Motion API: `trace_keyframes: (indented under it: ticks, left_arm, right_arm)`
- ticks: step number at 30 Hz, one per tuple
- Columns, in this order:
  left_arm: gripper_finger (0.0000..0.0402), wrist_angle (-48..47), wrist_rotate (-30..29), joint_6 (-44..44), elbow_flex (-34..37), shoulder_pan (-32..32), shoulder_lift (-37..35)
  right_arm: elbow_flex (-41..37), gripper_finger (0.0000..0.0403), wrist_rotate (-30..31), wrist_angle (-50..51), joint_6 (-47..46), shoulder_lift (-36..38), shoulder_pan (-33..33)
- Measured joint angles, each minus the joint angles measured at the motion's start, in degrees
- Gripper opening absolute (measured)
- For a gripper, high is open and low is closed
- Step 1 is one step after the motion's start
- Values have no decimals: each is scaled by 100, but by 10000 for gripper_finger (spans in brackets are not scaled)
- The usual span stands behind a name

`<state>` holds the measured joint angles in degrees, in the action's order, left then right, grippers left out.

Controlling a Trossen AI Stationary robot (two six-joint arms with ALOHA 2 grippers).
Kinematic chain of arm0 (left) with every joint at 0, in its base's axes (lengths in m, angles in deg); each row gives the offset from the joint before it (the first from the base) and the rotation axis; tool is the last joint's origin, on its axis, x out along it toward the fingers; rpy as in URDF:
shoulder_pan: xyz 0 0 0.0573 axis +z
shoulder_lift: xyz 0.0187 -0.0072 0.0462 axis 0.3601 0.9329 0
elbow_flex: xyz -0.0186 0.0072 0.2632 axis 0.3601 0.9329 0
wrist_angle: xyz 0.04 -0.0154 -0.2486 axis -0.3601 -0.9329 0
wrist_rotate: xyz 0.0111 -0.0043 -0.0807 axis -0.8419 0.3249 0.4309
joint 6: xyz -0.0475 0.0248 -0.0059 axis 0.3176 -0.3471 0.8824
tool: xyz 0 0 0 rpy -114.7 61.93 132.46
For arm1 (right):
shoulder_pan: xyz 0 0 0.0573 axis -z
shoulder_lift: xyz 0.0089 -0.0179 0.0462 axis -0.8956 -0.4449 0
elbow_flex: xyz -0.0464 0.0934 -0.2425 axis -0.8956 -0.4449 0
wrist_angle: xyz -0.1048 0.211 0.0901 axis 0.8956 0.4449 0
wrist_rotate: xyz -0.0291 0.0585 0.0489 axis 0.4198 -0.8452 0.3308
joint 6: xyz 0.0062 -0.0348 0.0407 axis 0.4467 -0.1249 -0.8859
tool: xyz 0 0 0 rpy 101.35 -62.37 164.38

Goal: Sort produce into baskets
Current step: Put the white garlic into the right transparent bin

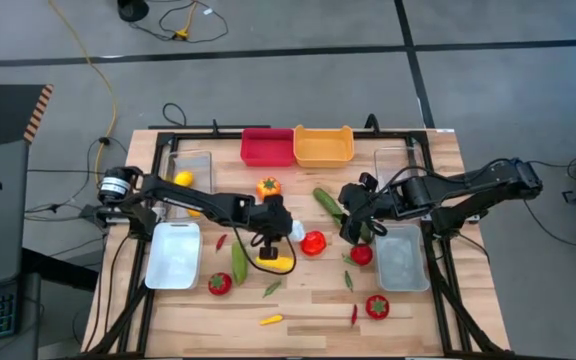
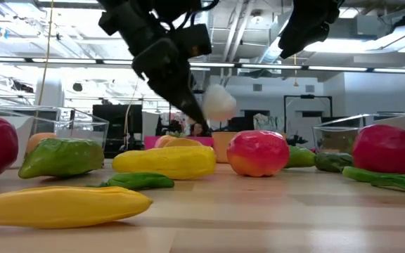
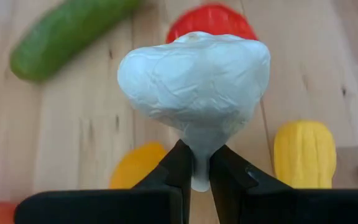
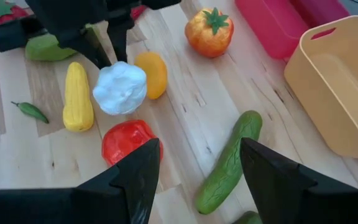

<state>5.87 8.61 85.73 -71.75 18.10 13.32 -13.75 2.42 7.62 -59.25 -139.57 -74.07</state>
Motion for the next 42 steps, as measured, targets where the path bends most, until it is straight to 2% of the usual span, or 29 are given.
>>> trace_keyframes:
  ticks: [10, 18, 25, 36, 42]
  left_arm:
    - [30, 11, -37, -271, -212, 112, -53]
    - [30, 16, -37, -320, -247, 190, -53]
    - [30, 274, -37, -348, -247, 271, -53]
    - [30, 1620, -37, -571, -247, 273, -53]
    - [30, 2255, -37, -569, -247, 273, -53]
  right_arm:
    - [0, 270, -125, 1, 1, 0, 28]
    - [0, 336, -612, 1, 0, 0, 204]
    - [0, 384, -667, -105, 2, 0, 214]
    - [0, 388, -667, -986, 6, 0, 191]
    - [0, 388, -638, -1103, 5, -2, 191]
